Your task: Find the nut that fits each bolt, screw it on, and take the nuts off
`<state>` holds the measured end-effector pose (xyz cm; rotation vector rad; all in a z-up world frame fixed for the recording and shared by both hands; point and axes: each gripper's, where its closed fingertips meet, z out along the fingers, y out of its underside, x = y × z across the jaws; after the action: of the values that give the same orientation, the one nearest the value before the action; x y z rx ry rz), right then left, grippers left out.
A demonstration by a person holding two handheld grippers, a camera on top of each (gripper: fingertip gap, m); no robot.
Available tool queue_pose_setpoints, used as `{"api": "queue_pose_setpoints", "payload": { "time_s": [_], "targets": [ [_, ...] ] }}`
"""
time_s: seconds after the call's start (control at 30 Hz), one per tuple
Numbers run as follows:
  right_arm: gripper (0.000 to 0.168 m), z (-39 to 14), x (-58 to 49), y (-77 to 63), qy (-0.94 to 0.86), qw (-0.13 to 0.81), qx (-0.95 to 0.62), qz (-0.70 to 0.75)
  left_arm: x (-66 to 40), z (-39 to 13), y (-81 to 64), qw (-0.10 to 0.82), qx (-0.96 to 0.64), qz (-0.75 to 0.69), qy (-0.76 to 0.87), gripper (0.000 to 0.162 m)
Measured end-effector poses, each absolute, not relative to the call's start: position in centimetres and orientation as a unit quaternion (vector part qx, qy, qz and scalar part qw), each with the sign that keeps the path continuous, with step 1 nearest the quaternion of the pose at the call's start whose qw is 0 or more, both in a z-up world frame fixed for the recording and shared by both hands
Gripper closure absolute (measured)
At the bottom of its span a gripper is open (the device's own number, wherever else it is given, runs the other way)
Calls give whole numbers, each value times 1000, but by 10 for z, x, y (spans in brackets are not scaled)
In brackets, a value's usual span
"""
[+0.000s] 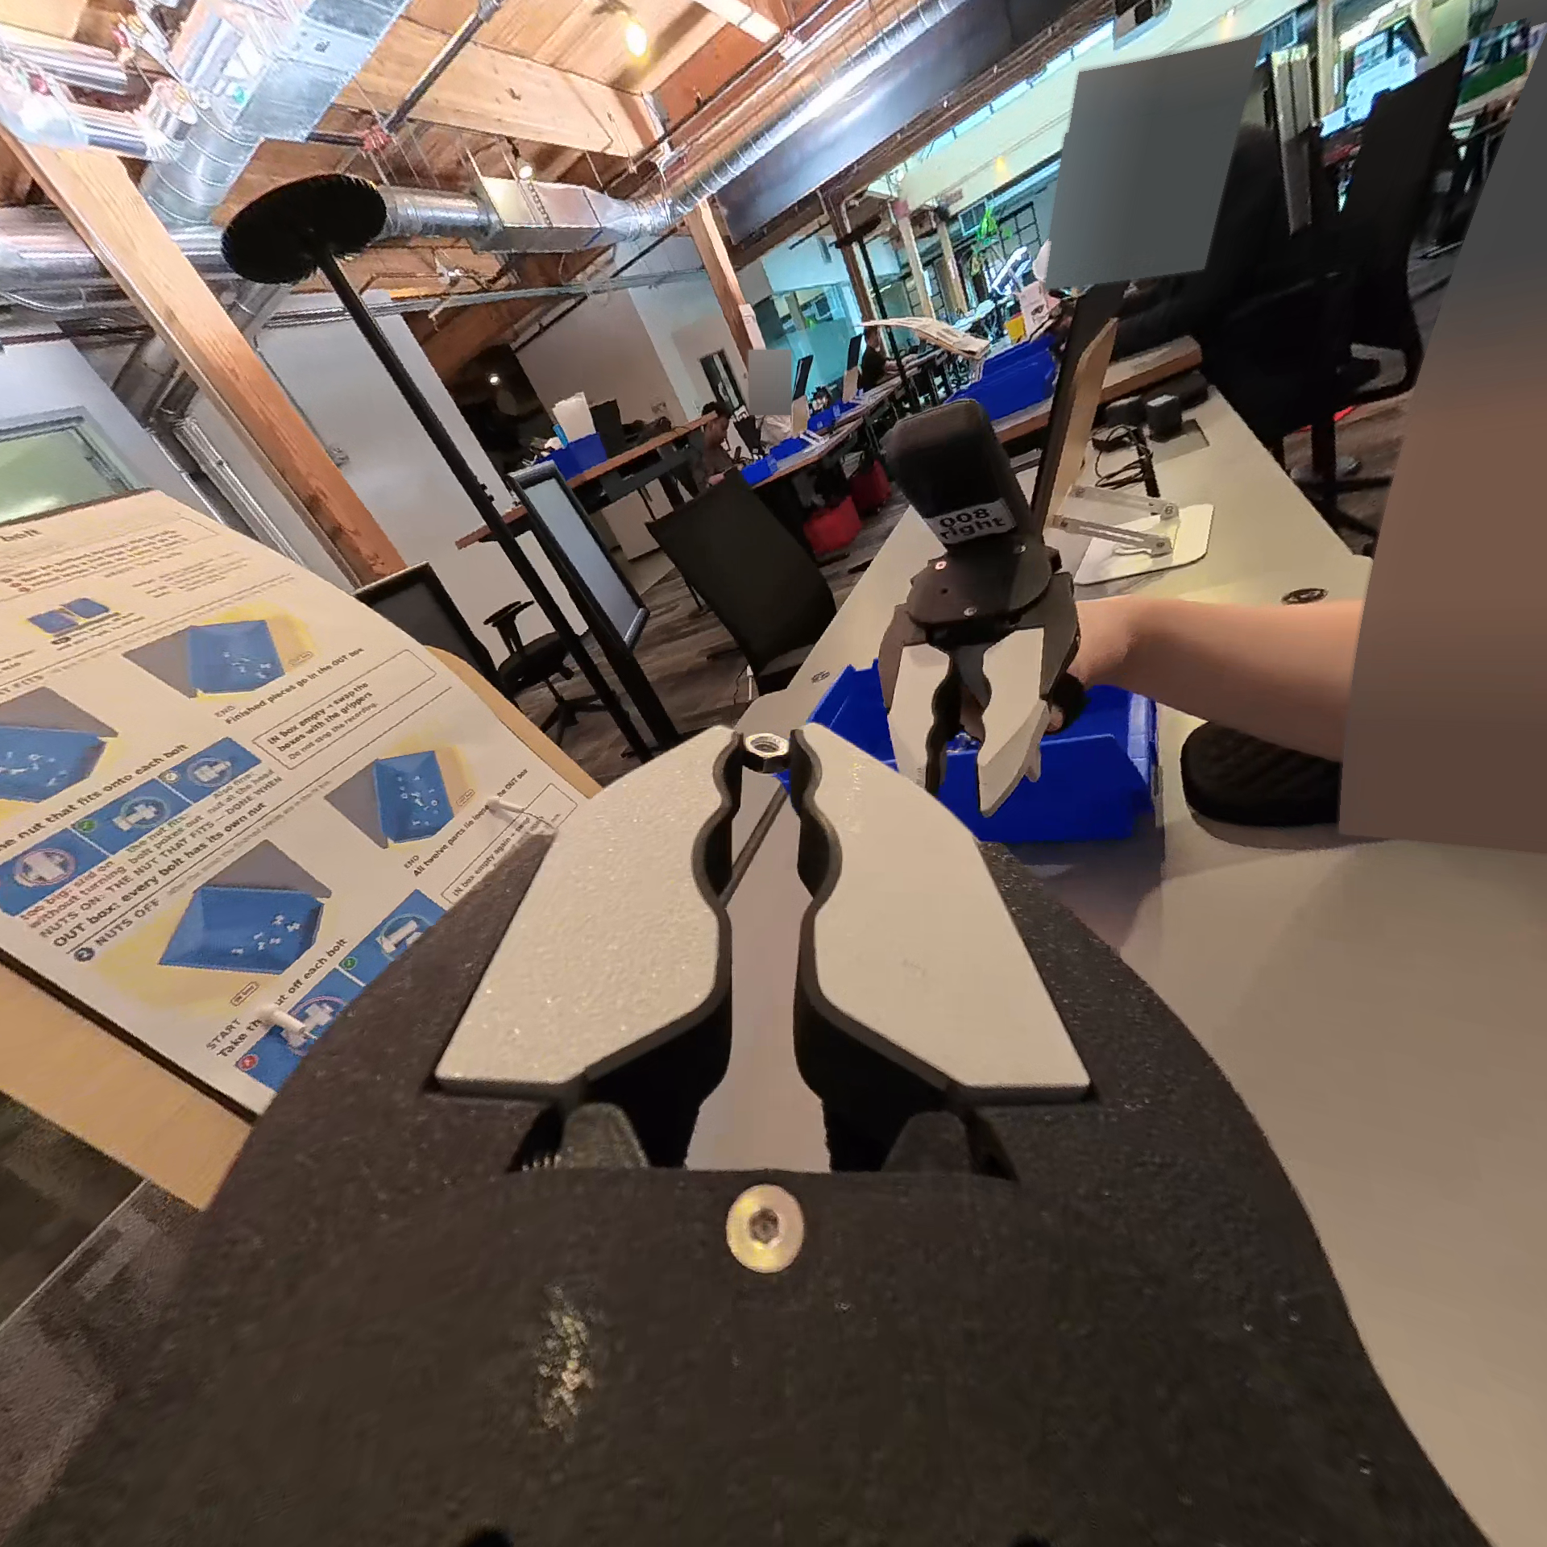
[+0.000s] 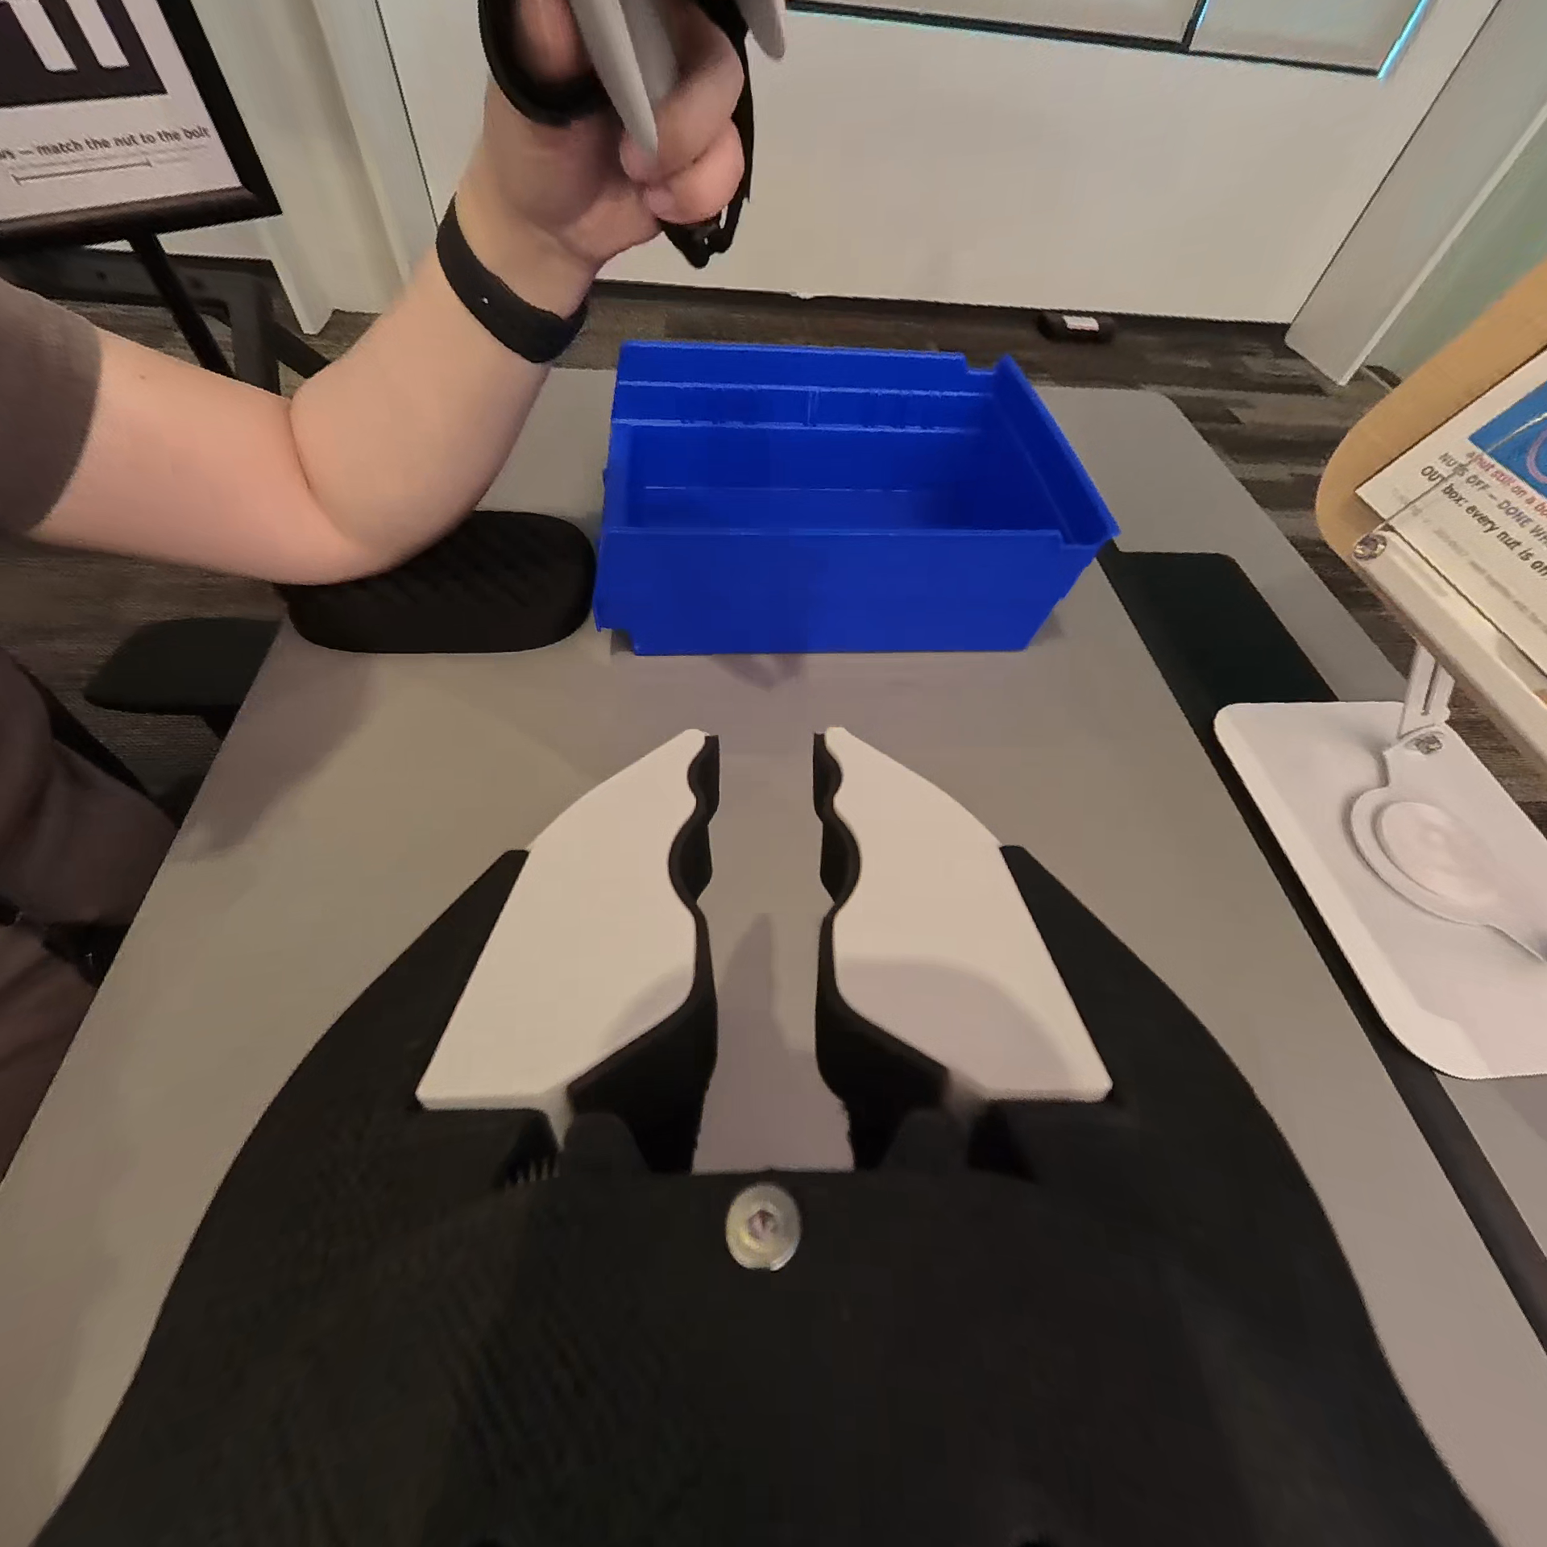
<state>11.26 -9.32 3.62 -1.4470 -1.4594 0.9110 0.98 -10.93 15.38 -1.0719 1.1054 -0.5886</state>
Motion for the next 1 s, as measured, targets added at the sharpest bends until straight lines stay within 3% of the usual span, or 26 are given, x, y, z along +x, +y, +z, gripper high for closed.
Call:
{"api": "queue_pose_setpoints", "payload": {
  "time_s": [0.73,0.8,0.93,1.0],
  "targets": [
    [147,21,114,-92,-592,415,-597,348,54,113,-129,628,-439,-230,600,152],
    [149,32,109,-101,-571,406,-596,393,59,108,-133,621,-435,-225,612,152],
    [156,108,95,-129,-384,337,-552,659,70,98,-136,618,-422,-198,632,152],
    [156,114,95,-130,-357,323,-544,687,75,95,-138,616,-418,-197,638,152]
  ]
}}
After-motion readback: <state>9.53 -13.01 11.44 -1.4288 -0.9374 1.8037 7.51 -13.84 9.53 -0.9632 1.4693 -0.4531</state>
